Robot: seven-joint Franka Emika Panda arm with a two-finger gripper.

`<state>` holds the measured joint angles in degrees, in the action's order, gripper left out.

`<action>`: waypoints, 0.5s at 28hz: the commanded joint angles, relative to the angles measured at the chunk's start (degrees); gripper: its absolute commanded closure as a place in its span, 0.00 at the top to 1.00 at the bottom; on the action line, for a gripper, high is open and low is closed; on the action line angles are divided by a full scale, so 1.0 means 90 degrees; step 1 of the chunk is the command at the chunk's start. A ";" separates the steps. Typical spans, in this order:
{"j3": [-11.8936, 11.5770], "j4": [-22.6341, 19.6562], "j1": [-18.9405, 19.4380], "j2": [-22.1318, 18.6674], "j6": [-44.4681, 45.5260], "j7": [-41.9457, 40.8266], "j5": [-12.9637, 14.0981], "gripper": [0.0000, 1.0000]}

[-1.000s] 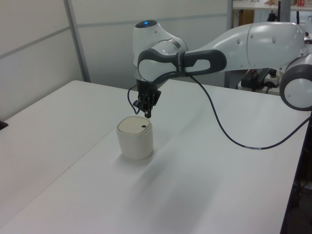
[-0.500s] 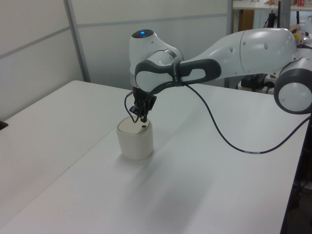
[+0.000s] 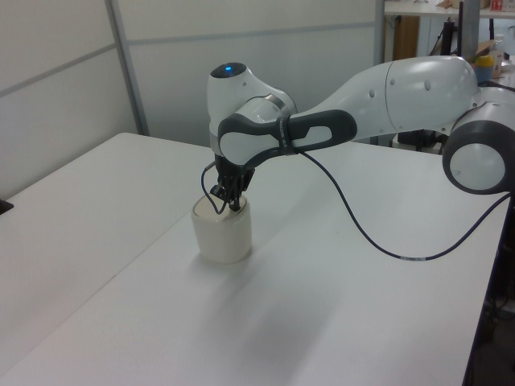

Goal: Open the trash can
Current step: 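Lower the gripper onto the lid button and press down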

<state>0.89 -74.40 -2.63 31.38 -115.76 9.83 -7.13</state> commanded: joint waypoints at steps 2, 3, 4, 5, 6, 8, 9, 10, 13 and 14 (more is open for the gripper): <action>-0.0079 0.0112 0.0077 0.0186 -0.0116 0.0177 -0.0155 0.00; -0.0079 0.0112 0.0077 0.0186 -0.0116 0.0187 -0.0155 0.00; -0.0079 0.0112 0.0077 0.0186 -0.0116 0.0187 -0.0145 0.00; -0.0079 0.0112 0.0077 0.0176 -0.0116 0.0216 -0.0145 0.00; -0.0079 0.0121 0.0077 0.0137 -0.0106 0.0332 -0.0145 0.00; -0.0070 0.0170 0.0077 0.0040 -0.0077 0.0392 -0.0135 0.00; -0.0070 0.0170 0.0077 -0.0009 -0.0058 0.0401 -0.0125 0.00; -0.0070 0.0170 0.0068 -0.0068 -0.0038 0.0392 -0.0106 0.00; -0.0070 0.0161 0.0068 -0.0283 0.0001 0.0402 -0.0057 0.00; -0.0070 0.0161 0.0068 -0.0322 0.0049 0.0402 -0.0057 0.00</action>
<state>0.89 -72.47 -2.63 31.14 -115.76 11.89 -7.23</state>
